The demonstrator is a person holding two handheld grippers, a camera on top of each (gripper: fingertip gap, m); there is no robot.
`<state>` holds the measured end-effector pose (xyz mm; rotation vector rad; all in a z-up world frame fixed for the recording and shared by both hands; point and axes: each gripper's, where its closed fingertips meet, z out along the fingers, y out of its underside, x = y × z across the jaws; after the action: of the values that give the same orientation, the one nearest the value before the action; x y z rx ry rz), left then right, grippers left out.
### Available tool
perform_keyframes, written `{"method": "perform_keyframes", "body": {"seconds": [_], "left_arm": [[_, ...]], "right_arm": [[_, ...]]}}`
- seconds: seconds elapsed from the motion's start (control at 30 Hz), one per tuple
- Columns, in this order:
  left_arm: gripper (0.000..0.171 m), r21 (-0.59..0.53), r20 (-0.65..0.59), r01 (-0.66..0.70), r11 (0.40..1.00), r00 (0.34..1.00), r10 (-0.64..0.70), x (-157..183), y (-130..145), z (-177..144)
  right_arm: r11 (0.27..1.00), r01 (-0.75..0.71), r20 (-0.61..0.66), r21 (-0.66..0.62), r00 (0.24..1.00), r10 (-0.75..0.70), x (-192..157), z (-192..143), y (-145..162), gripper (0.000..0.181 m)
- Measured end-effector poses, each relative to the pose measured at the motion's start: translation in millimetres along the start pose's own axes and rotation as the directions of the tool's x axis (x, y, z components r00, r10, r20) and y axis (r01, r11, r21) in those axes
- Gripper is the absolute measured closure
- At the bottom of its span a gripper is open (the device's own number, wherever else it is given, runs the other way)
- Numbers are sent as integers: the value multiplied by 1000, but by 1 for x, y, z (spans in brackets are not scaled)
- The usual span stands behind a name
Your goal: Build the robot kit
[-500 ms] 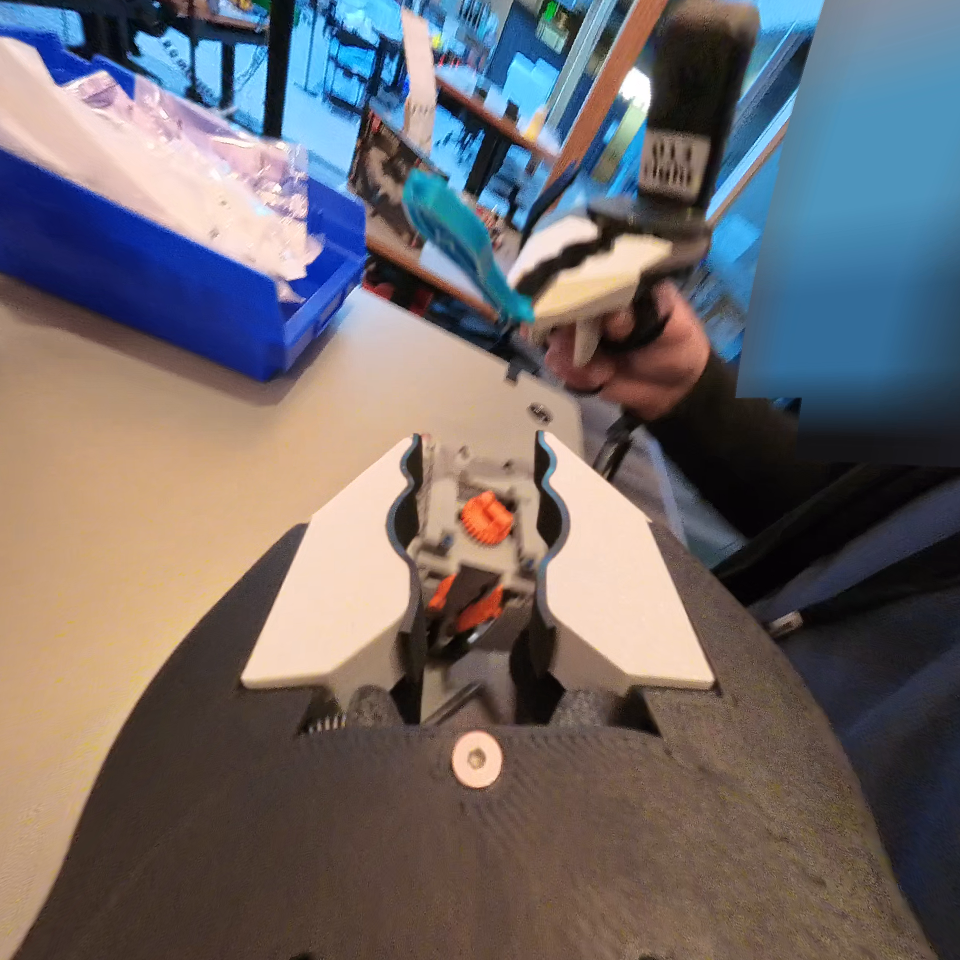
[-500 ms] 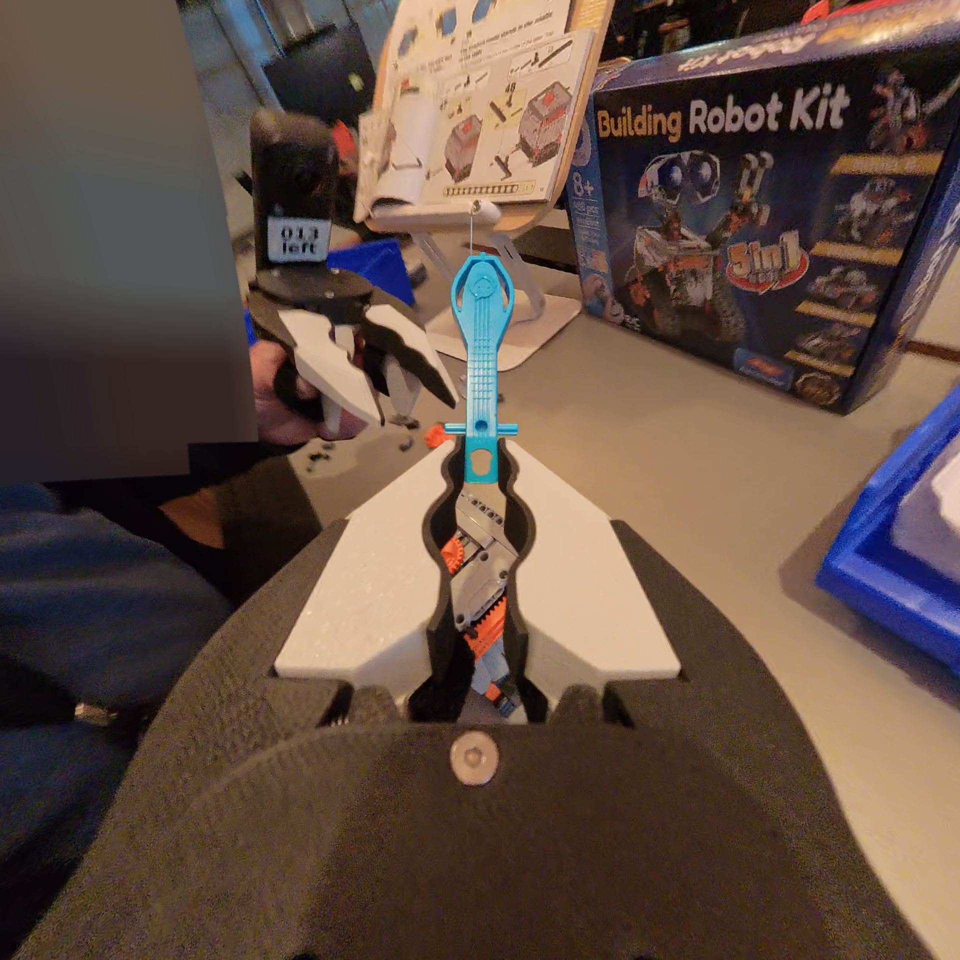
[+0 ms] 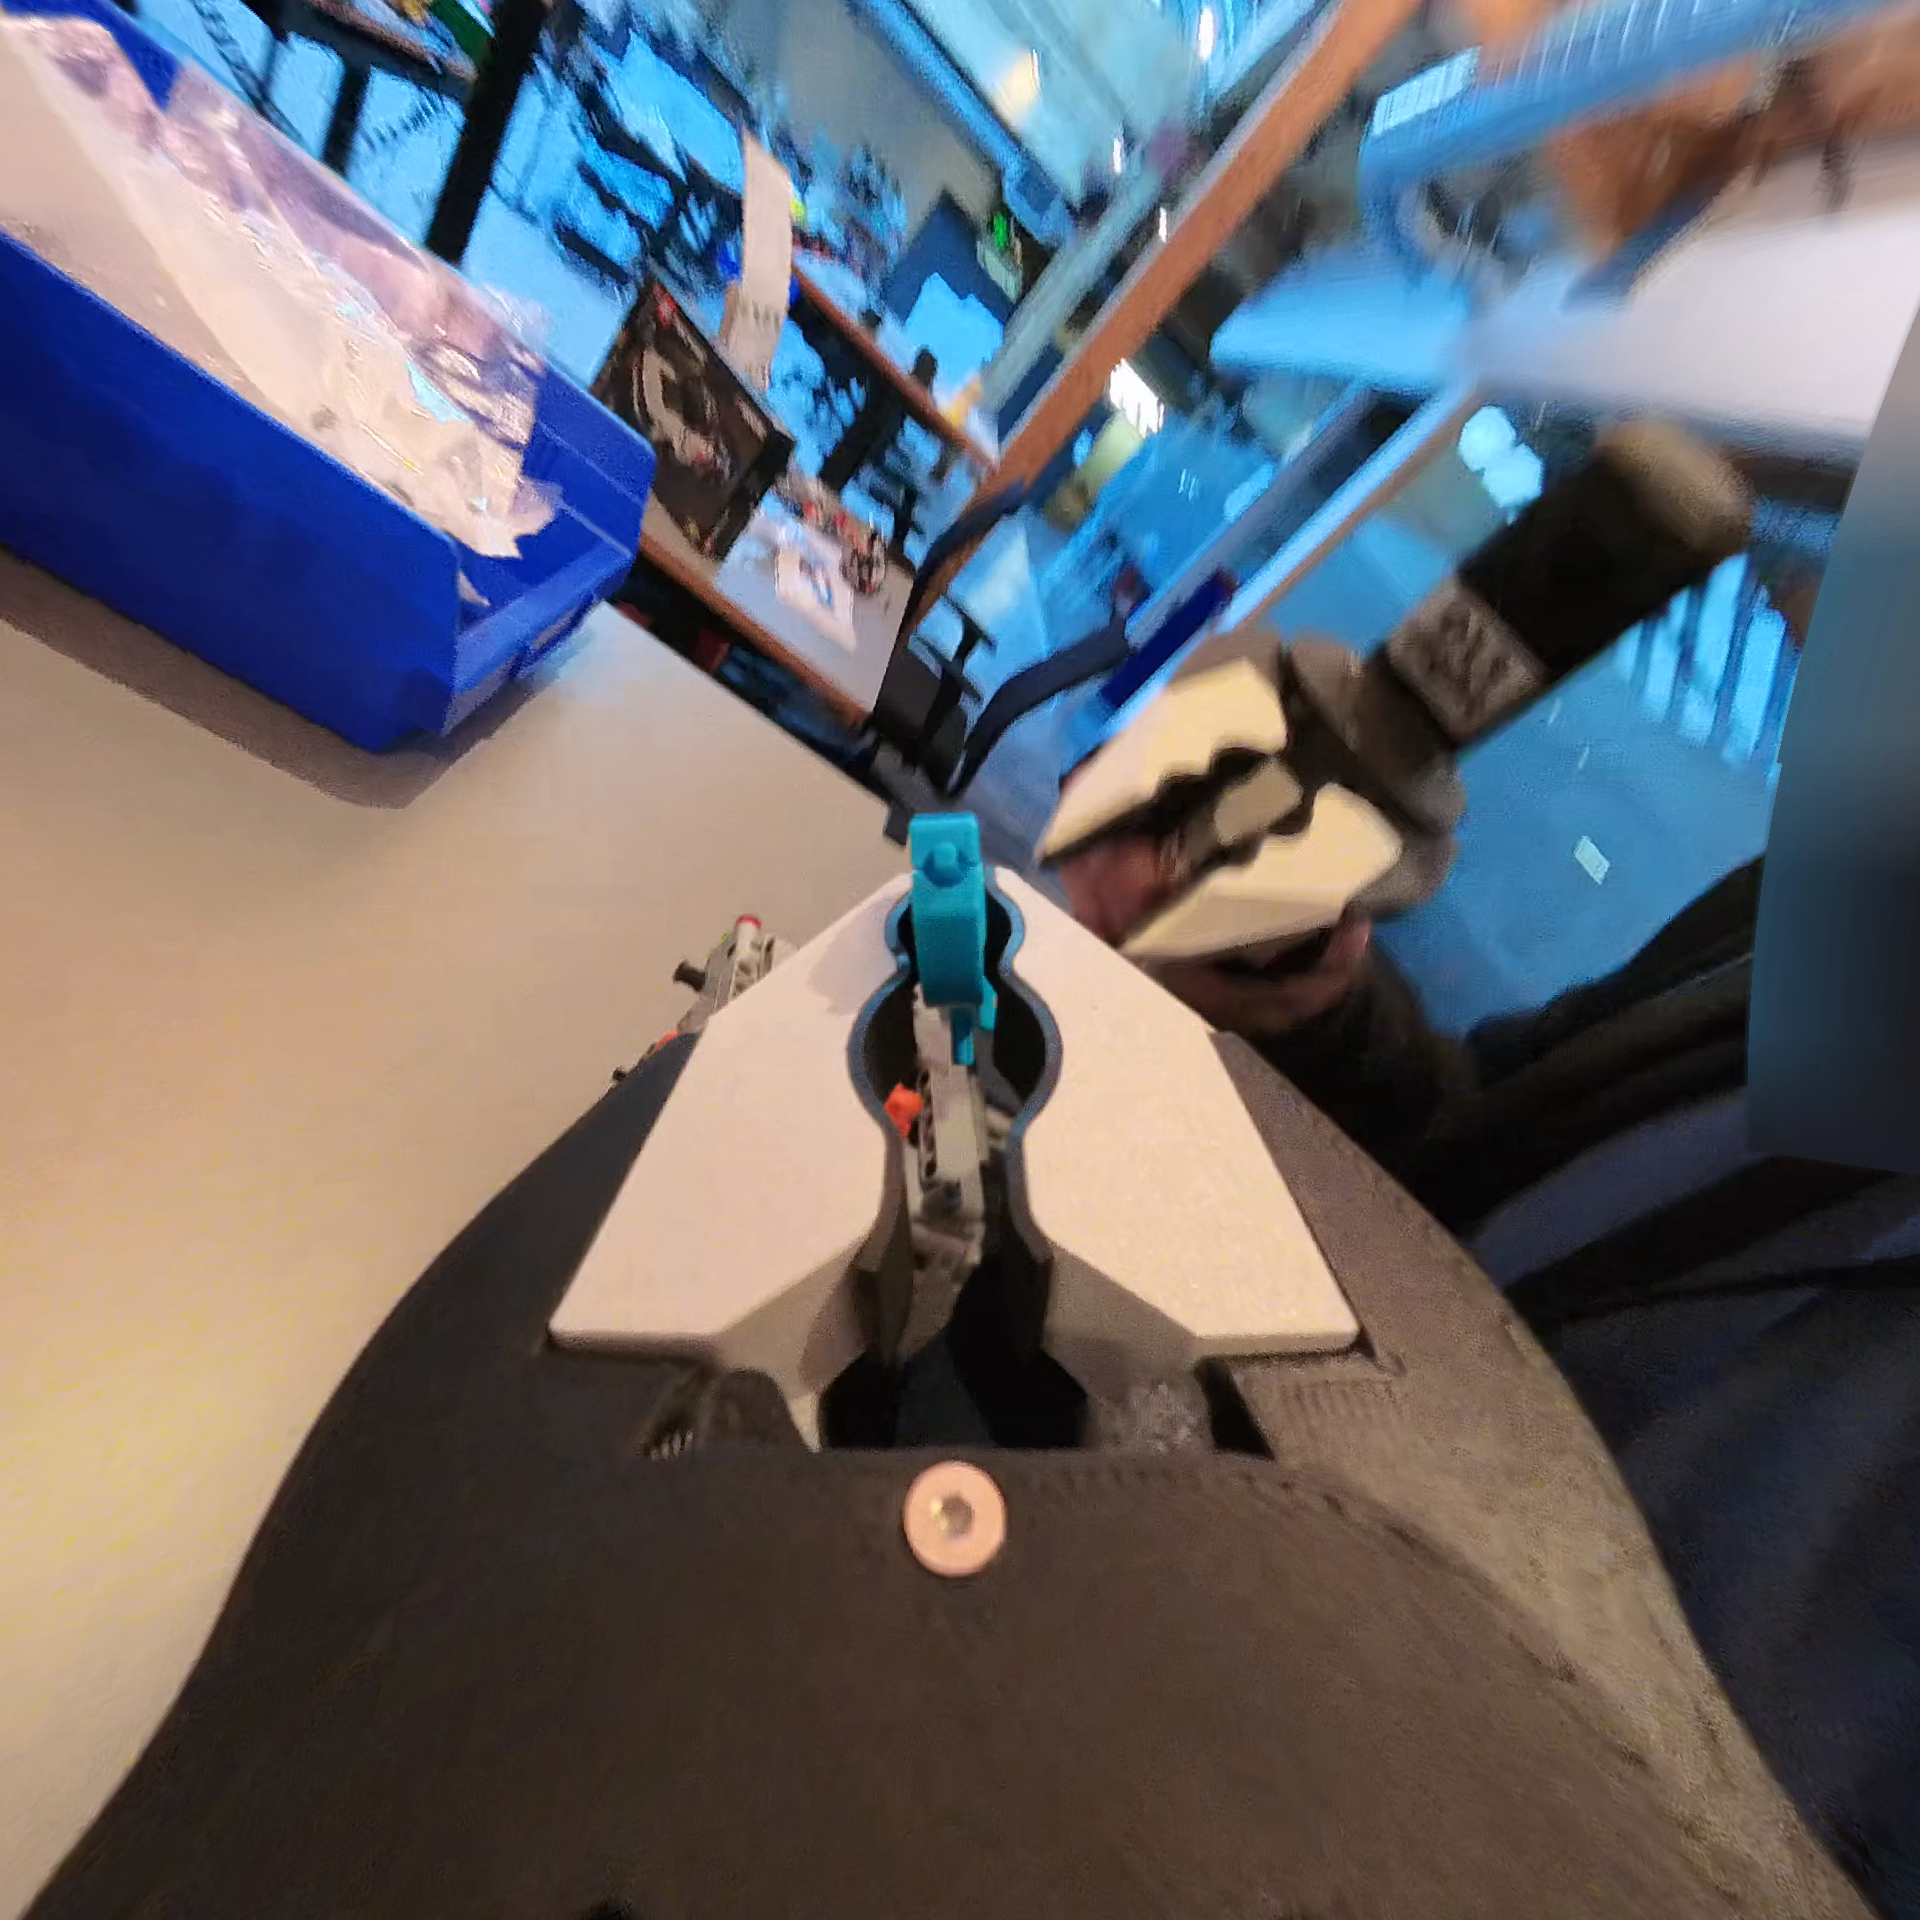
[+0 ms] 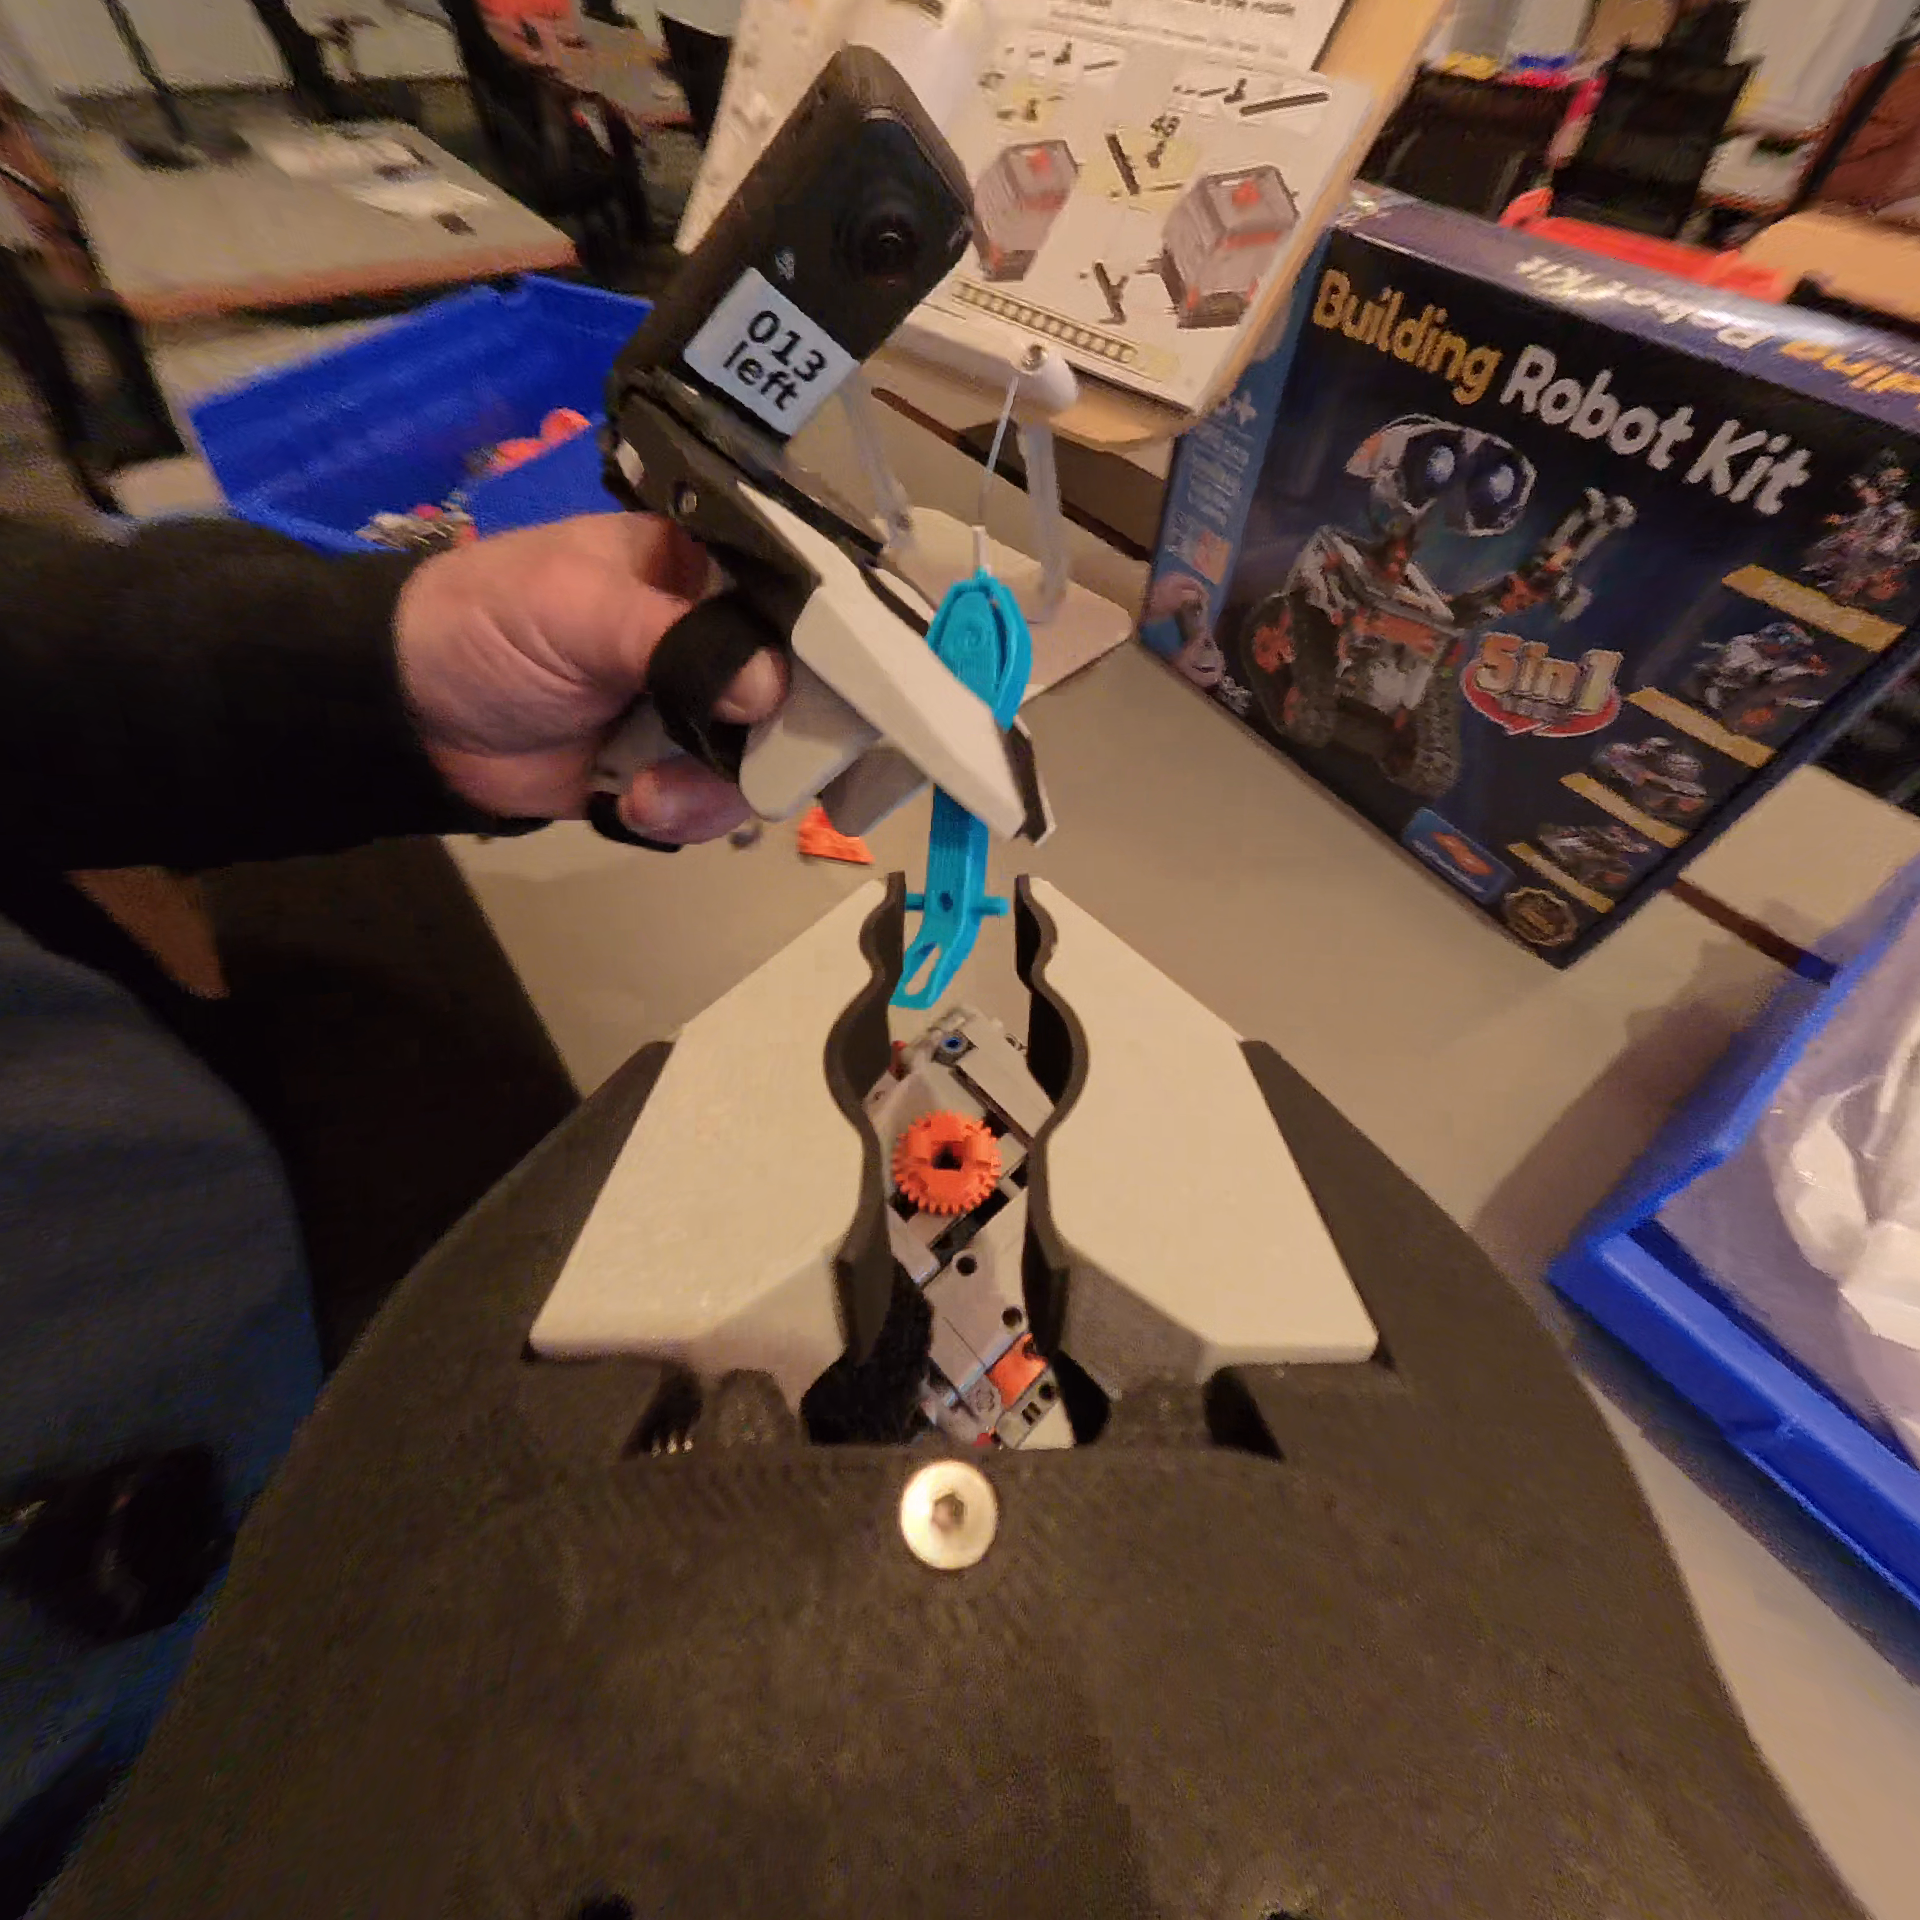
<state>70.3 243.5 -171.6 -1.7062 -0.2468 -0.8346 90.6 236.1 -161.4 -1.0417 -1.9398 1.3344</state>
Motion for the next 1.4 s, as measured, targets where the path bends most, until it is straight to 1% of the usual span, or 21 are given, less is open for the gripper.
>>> {"method": "perform_keyframes", "body": {"seconds": [0.07, 0.13, 0.2, 0.27, 0.3, 0.33, 0.4, 0.43, 0.47, 0.5, 0.53, 0.73, 0.8, 0.93, 1.0, 1.03, 1.1, 1.17, 1.2, 1.3, 1.4], "left_arm": [[166, -153, 12, -120, 981, 992, 123, 5, 11, 4], [166, -298, -19, -256, 920, 965, 262, 15, 24, 12], [166, -402, -80, -334, 853, 941, 330, 26, 36, 19], [167, -456, -82, -382, 804, 917, 389, 25, 40, 24], [167, -485, -107, -385, 786, 917, 383, 27, 45, 25], [166, -497, -112, -387, 777, 916, 385, 27, 47, 26], [167, -503, -121, -399, 767, 911, 394, 25, 47, 27], [166, -500, -128, -393, 772, 915, 383, 25, 46, 27], [167, -486, -119, -394, 780, 914, 387, 23, 41, 28], [167, -487, -131, -393, 780, 916, 379, 23, 41, 27], [167, -500, -146, -395, 771, 916, 375, 24, 42, 26], [167, -597, -168, -438, 672, 888, 428, 17, 54, 29], [166, -571, -158, -441, 693, 887, 434, 17, 47, 29], [166, -453, -112, -334, 827, 941, 319, 15, 26, 24], [166, -419, -110, -302, 857, 953, 282, 17, 21, 23], [167, -417, -129, -305, 856, 952, 277, 21, 22, 23], [166, -420, -144, -321, 849, 947, 287, 26, 24, 25], [167, -427, -148, -362, 829, 932, 330, 26, 26, 27], [166, -406, -149, -371, 835, 929, 340, 29, 23, 28], [150, -280, -140, -306, 910, 951, 276, 37, 11, 25], [153, -150, -194, -165, 975, 972, 135, 48, 11, 24]], "right_arm": [[999, -44, 52, 17, 998, 43, 8, -7, -15, 157], [997, -72, 157, -8, 985, 73, 7, -2, -26, 156], [995, -81, 243, -52, 966, 91, 3, 7, -26, 161], [987, -86, 362, -133, 923, 129, -10, 11, -18, 170], [986, -75, 391, -147, 911, 128, -14, 11, -16, 174], [985, -62, 415, -159, 901, 124, -17, 11, -14, 181], [983, -56, 415, -174, 901, 125, -17, 10, -12, 181], [986, -74, 420, -149, 898, 131, -17, 8, -15, 181], [985, -117, 419, -127, 894, 160, -15, 7, -20, 177], [981, -144, 417, -131, 889, 186, -13, 6, -21, 155], [981, -137, 410, -140, 894, 183, -12, 5, -18, 151], [975, -74, 396, -211, 905, 154, -12, 7, -7, 166], [976, -83, 362, -199, 920, 152, -5, 0, -5, 168], [969, -117, 289, -217, 941, 178, -6, -14, 14, 153], [961, -120, 217, -248, 960, 176, -6, -8, 28, 149], [959, -116, 178, -259, 970, 166, -4, -5, 34, 153], [957, -120, 170, -263, 971, 168, -8, -2, 42, 174], [963, -150, 162, -223, 968, 189, -7, -2, 42, 175], [966, -188, 157, -179, 963, 217, -6, -4, 38, 176], [952, -305, 170, -30, 937, 305, -7, -12, 25, 176], [915, -399, 202, 68, 903, 379, -16, -13, 20, 176]]}}
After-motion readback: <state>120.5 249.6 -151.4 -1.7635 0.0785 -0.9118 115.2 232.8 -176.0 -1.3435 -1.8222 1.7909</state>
